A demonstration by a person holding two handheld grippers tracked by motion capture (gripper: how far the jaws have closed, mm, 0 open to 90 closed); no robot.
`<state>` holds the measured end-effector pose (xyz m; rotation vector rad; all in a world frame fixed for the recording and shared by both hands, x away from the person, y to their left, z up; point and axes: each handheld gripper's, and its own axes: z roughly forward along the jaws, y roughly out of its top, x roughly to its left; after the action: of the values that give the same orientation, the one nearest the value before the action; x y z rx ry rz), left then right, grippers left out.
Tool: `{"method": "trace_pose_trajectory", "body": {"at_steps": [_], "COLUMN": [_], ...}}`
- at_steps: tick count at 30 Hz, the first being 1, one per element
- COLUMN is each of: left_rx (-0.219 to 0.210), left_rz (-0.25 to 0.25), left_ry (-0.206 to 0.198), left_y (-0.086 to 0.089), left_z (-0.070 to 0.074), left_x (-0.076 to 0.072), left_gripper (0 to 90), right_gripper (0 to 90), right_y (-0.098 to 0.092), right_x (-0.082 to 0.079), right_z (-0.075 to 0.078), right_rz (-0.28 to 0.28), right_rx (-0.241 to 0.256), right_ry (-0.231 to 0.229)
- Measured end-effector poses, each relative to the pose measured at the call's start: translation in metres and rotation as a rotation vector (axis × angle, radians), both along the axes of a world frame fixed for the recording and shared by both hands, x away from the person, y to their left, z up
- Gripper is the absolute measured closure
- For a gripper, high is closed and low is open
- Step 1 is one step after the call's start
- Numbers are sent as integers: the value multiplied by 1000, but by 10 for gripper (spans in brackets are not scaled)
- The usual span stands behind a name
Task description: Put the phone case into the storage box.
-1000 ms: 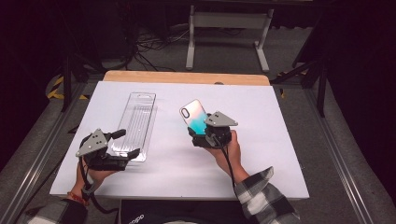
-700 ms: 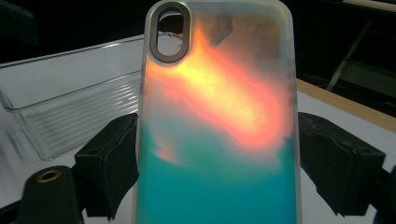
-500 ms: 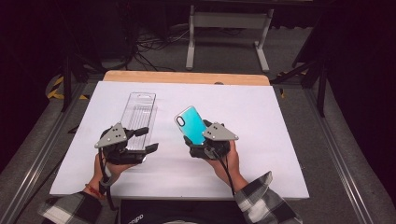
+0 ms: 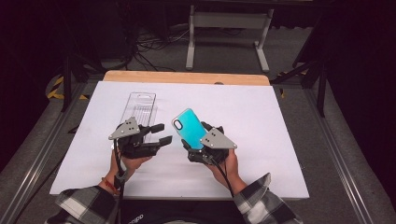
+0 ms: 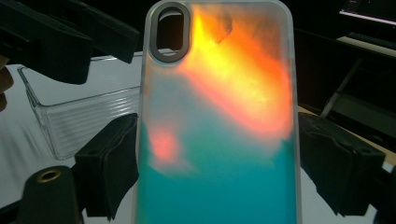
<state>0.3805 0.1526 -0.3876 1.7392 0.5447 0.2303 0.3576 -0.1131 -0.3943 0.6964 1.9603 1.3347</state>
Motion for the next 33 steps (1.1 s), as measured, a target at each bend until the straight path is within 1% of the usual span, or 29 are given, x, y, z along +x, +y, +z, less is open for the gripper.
{"method": "trace_pose_trajectory", "body": {"at_steps": [1,5,7,8,9,10,11,12,13,14,15,16,19,20,22,23,24,25,27,31,33], "left_rx": [-12,-27,-48,-62,-62,-74,-89,-98,-118,-118,-128,-149,-153,-158,-171,-176,-194,-195,-192,-186,-182], "left_rz": [-3,-8,-5,-8,-8,-9,-6,-8,-13,-13,-10,-10,-19,-18,-13,-5,3,4,6,4,-4], "left_ry": [4,14,23,33,33,44,49,56,65,65,71,75,83,81,77,77,71,64,62,51,35], "left_y": [-2,-7,-9,-10,-10,-10,-11,-11,-12,-12,-13,-15,-17,-17,-17,-17,-15,-15,-16,-17,-18], "left_z": [0,-1,-2,-2,-2,-3,-3,-3,-4,-4,-5,-6,-7,-7,-7,-7,-7,-7,-7,-7,-6], "left_x": [1,2,5,7,7,8,9,10,12,12,12,13,15,15,14,14,14,14,14,12,9], "left_gripper": [435,446,460,477,483,483,507,518,520,525,525,541,560,597,614,654,673,686,696,736,757], "right_gripper": [171,171,171,171,171,171,171,171,171,171,171,171,171,171,171,171,171,171,171,170,170], "right_y": [0,2,3,3,4,4,5,5,6,6,6,7,9,11,12,14,16,17,18,20,21], "right_x": [0,-2,-3,-3,-4,-4,-5,-5,-6,-6,-6,-6,-6,-7,-8,-10,-10,-11,-11,-10,-9], "right_z": [0,0,-1,-1,-2,-2,-2,-2,-2,-2,-3,-4,-6,-8,-8,-10,-11,-12,-13,-16,-18], "right_rz": [0,-1,1,-2,-6,-6,-8,-8,-9,-9,-13,-15,-18,-16,-14,-7,-3,-2,-6,-17,-27], "right_rx": [2,0,-3,-6,-13,-13,-17,-20,-21,-21,-23,-40,-52,-65,-72,-89,-100,-106,-110,-111,-110], "right_ry": [-6,-26,-31,-36,-41,-41,-55,-59,-61,-61,-70,-81,-89,-100,-105,-122,-129,-131,-137,-127,-125]}}
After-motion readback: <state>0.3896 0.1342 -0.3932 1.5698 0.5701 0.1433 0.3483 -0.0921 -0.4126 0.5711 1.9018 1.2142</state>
